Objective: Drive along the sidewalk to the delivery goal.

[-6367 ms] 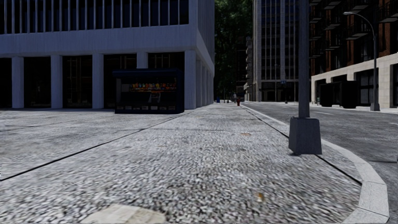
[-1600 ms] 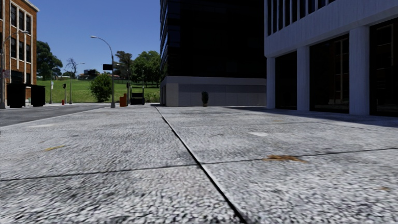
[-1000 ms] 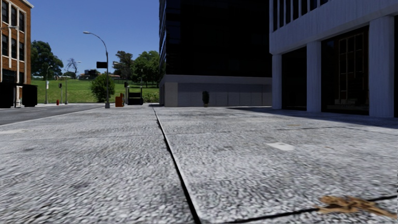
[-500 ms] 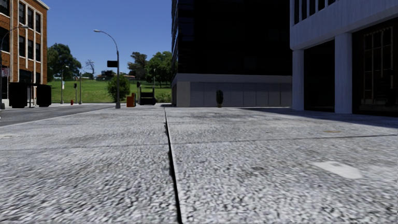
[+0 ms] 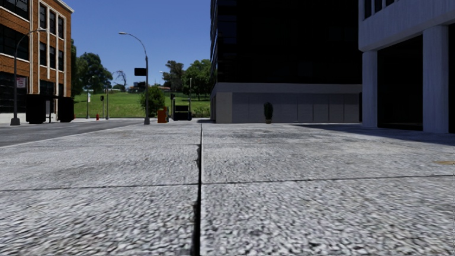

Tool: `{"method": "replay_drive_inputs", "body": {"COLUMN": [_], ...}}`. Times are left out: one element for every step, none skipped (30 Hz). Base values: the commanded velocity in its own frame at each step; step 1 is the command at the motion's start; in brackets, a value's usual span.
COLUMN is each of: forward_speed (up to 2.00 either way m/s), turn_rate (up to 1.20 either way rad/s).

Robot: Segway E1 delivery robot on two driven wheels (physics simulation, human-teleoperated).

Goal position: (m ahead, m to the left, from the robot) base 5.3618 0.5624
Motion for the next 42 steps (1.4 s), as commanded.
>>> {"method": "replay_drive_inputs", "body": {"forward_speed": [2.0, 2.0, 2.0, 2.0, 2.0, 2.0, 2.0, 2.0, 2.0, 2.0, 2.0, 2.0, 2.0, 2.0, 2.0, 2.0, 2.0, 2.0, 2.0, 2.0, 2.0, 2.0, 2.0, 2.0, 2.0, 2.0, 2.0, 2.0, 2.0, 2.0, 2.0, 2.0, 2.0, 2.0, 2.0, 2.0, 2.0, 2.0, 2.0, 2.0, 2.0, 2.0], "turn_rate": [0.28, 0.28, 0.28, 0.28, 0.28, 0.28, 0.26, 0.26, 0.13, 0.0, 0.0, 0.0, 0.0, 0.0, 0.0, 0.0, 0.0, 0.0, 0.0, 0.0, 0.0, 0.0, 0.0, 0.0, 0.0, 0.0, 0.0, 0.0, 0.0, 0.0, 0.0, 0.0, 0.0, 0.0, 0.0, 0.0, 0.0, 0.0, 0.06, 0.1, 0.17, 0.17]}}
